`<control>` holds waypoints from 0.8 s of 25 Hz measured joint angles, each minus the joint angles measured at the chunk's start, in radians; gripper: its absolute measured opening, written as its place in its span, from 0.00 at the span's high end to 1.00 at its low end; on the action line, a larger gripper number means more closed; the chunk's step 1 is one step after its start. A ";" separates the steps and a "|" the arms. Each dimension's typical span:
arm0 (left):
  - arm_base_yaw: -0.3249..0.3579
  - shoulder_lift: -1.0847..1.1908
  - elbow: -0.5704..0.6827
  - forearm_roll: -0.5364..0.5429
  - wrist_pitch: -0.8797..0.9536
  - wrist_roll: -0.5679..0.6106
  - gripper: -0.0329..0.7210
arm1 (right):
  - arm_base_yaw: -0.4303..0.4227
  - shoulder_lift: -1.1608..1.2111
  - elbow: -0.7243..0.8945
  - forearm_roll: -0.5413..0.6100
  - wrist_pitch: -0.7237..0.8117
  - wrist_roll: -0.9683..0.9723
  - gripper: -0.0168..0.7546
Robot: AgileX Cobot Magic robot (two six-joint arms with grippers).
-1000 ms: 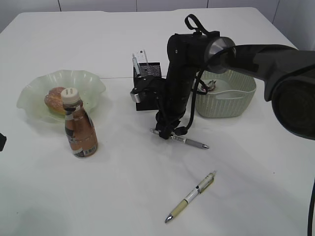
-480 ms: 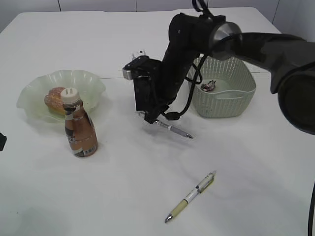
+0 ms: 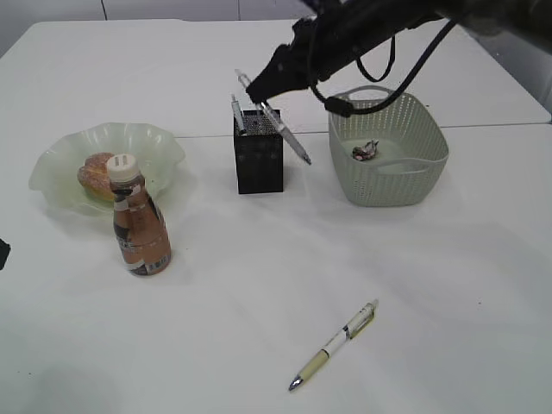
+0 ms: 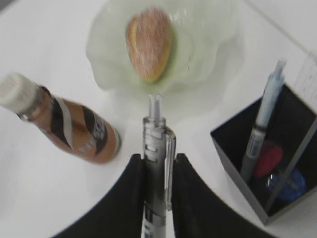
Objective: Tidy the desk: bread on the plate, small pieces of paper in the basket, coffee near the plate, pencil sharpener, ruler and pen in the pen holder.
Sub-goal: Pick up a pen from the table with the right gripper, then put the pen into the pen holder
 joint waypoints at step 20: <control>0.000 0.000 0.000 0.002 0.025 0.000 0.59 | -0.052 0.095 -0.017 0.593 -0.348 -0.493 0.86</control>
